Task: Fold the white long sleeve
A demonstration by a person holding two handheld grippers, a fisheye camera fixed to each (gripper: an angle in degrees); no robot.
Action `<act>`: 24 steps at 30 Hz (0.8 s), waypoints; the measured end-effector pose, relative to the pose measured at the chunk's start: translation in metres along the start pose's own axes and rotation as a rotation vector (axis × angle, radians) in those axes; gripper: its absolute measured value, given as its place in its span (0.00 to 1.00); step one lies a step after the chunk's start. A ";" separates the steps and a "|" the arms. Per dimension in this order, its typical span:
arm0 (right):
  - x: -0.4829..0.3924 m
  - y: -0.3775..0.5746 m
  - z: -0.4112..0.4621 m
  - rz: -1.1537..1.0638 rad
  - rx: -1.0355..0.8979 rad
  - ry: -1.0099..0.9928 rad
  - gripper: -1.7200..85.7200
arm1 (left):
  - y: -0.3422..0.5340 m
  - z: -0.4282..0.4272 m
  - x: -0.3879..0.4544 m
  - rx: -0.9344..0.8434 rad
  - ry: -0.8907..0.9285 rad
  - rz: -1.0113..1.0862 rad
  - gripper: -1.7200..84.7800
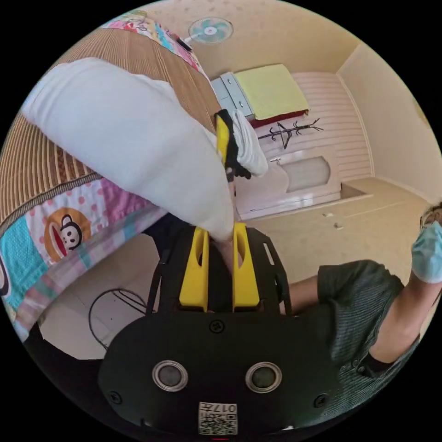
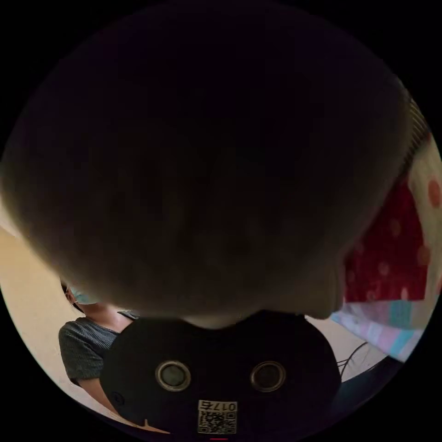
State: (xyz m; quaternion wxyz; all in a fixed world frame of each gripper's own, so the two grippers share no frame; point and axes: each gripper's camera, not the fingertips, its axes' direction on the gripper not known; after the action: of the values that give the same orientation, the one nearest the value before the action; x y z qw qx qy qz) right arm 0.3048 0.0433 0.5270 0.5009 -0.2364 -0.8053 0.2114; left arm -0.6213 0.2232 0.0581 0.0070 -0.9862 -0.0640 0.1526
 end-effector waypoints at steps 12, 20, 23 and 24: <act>-0.296 -0.174 -0.163 -0.593 0.353 0.302 0.21 | 0.056 -0.004 -0.007 0.026 -0.076 -0.027 0.13; -0.244 -0.136 -0.388 -0.030 0.731 0.702 0.16 | 0.037 0.031 -0.035 0.038 -0.064 -0.096 0.11; -0.236 -0.064 -0.392 -0.093 0.749 0.793 0.14 | 0.033 0.048 -0.033 0.033 -0.076 -0.108 0.10; -0.236 -0.033 -0.382 -0.122 0.775 0.829 0.13 | 0.032 0.051 -0.032 0.032 -0.083 -0.108 0.10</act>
State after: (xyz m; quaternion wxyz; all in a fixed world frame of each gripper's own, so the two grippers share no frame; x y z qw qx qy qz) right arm 0.7367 -0.0834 0.5359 0.8363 -0.0516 -0.4173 0.3519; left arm -0.6631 0.1867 0.0180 0.0285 -0.9739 -0.1151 0.1937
